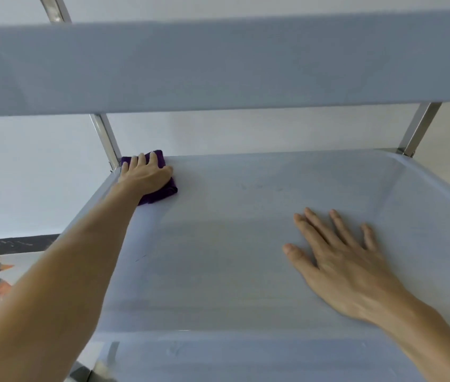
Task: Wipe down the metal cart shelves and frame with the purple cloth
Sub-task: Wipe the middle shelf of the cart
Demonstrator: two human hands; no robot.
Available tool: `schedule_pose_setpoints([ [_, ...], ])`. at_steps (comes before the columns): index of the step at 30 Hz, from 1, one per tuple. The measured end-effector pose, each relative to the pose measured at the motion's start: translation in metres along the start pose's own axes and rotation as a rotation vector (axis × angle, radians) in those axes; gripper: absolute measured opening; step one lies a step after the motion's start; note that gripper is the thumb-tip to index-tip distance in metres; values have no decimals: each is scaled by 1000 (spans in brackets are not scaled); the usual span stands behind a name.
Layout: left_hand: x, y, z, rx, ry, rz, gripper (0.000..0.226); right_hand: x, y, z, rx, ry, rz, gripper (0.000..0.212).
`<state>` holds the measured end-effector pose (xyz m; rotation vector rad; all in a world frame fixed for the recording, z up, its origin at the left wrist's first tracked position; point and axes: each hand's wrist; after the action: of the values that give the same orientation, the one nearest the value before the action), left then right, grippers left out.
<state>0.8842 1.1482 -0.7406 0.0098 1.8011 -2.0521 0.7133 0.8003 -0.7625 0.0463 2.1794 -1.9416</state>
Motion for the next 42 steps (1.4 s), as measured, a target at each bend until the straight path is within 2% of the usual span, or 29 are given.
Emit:
schedule_pose_setpoints([
  [2, 5, 6, 36, 46, 112, -27, 69, 0, 0, -1, -9, 8, 0, 86],
  [7, 60, 6, 134, 126, 552, -135, 63, 1, -3, 1, -14, 15, -15, 79],
  [10, 97, 2, 130, 143, 750, -157, 61, 2, -5, 2, -19, 17, -12, 79],
  [12, 109, -2, 106, 182, 805, -180, 62, 2, -5, 0, -24, 20, -9, 79],
  [15, 93, -9, 74, 174, 713, -195, 61, 2, -4, -2, -41, 15, 1, 81],
  [20, 41, -6, 56, 48, 312, -131, 61, 2, 3, -6, -57, 9, 32, 83],
  [22, 42, 2, 76, 57, 262, -109, 64, 0, 5, -7, -63, 9, 32, 83],
  [25, 66, 5, 121, 126, 320, -97, 63, -3, 5, -8, -61, 14, 32, 82],
  [27, 89, 1, 144, 193, 381, -126, 61, -3, 3, -8, -59, 20, 31, 79],
  [30, 118, -11, 154, 395, 442, -269, 55, -1, 1, -9, -65, 26, 29, 76],
  [32, 126, -22, 141, 662, 364, -330, 51, 1, -1, -10, -80, 32, 27, 77],
  [34, 128, -30, 115, 767, 252, -246, 48, 3, -3, -11, -83, 29, 18, 78],
  [36, 124, -30, 83, 547, 247, -103, 49, 4, -4, -10, -87, 28, 18, 79],
  [38, 123, -25, 52, 266, 289, -66, 52, 4, -8, -11, -99, 25, 21, 81],
  [42, 127, -7, 34, 126, 326, -45, 55, 7, -13, -13, -162, 23, 47, 86],
])
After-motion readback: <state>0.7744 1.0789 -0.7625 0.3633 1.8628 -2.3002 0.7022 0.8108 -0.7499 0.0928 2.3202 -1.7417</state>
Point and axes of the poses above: each hand's wrist, its own x-axis away from the middle knuckle, its own y-axis out of the palm, z = x × y, and after that the axes turned 13 degrees about z, right-handed
